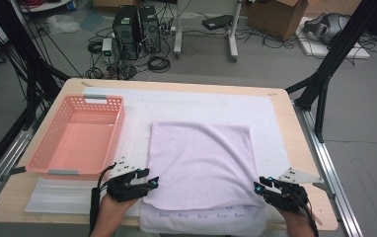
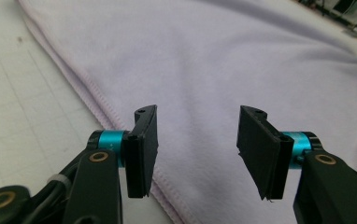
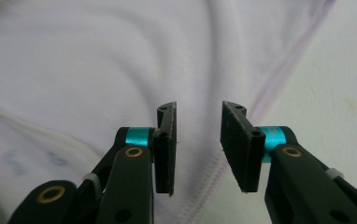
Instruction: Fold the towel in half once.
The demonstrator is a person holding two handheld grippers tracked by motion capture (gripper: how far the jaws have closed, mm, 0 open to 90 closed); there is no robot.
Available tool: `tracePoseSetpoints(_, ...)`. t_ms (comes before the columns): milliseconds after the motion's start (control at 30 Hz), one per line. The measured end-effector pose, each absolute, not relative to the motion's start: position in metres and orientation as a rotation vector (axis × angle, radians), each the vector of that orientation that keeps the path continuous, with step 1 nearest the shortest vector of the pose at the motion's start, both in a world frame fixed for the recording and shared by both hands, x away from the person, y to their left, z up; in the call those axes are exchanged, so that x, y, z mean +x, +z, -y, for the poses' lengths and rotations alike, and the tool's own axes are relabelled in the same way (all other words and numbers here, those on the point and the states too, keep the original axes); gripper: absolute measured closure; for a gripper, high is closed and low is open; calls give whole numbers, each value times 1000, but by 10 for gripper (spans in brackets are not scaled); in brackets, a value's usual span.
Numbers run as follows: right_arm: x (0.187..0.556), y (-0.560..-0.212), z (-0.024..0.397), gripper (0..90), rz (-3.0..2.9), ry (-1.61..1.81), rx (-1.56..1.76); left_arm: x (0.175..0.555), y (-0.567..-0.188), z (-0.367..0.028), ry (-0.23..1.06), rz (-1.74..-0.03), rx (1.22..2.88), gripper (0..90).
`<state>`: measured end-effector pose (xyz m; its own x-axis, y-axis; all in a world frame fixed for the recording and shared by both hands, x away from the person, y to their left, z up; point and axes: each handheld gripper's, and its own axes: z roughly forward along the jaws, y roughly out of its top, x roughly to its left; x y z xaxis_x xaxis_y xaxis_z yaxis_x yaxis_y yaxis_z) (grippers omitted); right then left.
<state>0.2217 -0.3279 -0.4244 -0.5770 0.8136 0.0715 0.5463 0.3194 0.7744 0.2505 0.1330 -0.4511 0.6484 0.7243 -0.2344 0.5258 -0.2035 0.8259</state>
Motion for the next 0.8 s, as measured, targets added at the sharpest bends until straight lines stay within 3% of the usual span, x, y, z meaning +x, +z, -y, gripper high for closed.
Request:
tracePoseSetpoints(100,227,-439,321,638,-2296,1043,1239,249,-452,-125,297,-979,1936,549)
tracePoseSetpoints(133,227,-443,319,649,-2299,1026,1234,247,-452,-121,327,-967,1963,633)
tracePoseSetpoints(200,226,-444,319,772,-2272,1033,1246,243,-452,-115,390,-928,2017,800)
tracePoseSetpoints(233,226,-444,319,852,-2274,1022,1247,243,-451,-114,385,-938,2020,843)
tracePoseSetpoints(267,226,-443,320,869,-2279,1021,1242,243,-450,-115,370,-950,2017,860)
tracePoseSetpoints(433,217,-435,328,880,-2254,1096,1248,232,-438,-131,279,-950,1911,868)
tracePoseSetpoints(800,168,-422,342,881,-2292,1162,1242,189,-434,-155,199,-889,1924,895)
